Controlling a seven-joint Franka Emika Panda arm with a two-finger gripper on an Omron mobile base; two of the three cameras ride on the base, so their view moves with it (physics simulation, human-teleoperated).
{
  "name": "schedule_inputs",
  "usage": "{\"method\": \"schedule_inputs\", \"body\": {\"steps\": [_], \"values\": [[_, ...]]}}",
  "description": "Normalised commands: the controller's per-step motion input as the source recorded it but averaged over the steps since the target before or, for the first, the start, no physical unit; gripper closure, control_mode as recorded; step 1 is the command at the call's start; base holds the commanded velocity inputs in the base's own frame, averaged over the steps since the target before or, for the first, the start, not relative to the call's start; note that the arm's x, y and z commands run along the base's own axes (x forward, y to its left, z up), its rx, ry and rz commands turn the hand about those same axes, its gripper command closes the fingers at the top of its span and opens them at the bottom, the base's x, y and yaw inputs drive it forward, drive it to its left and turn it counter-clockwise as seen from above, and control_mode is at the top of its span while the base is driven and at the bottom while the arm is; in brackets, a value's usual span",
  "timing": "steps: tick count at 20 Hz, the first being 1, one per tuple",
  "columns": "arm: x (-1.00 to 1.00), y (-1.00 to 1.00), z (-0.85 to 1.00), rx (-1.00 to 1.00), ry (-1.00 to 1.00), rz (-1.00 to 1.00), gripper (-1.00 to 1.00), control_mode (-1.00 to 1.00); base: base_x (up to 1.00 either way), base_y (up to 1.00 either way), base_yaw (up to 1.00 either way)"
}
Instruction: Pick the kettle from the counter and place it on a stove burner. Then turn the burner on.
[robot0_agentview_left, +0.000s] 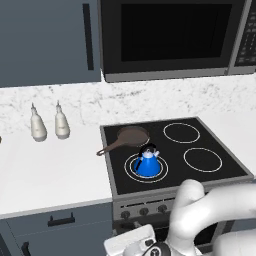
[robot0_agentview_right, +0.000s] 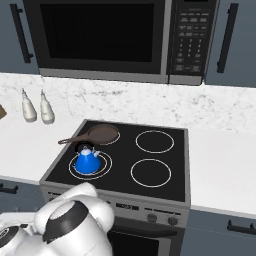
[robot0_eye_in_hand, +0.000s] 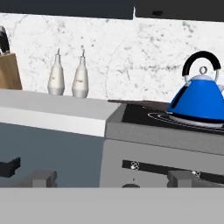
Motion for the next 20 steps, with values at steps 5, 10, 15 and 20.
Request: {"method": "schedule_inputs", "body": {"steps": [5, 10, 15, 20], "values": [[0.00, -0.28, 0.00, 0.11, -0.10, 0.00, -1.00, -1.00, 0.00, 0.00, 0.00], [0.04, -0.29, 0.00, 0.22, -0.03, 0.00, -1.00, -1.00, 0.00, 0.00, 0.00], [0.11, -0.28, 0.00, 0.24, -0.03, 0.01, -1.00, -1.00, 0.00, 0.00, 0.00], [0.31, -0.11, 0.00, 0.17, -0.03, 0.00, -1.00, -1.00, 0.00, 0.00, 0.00]]}}
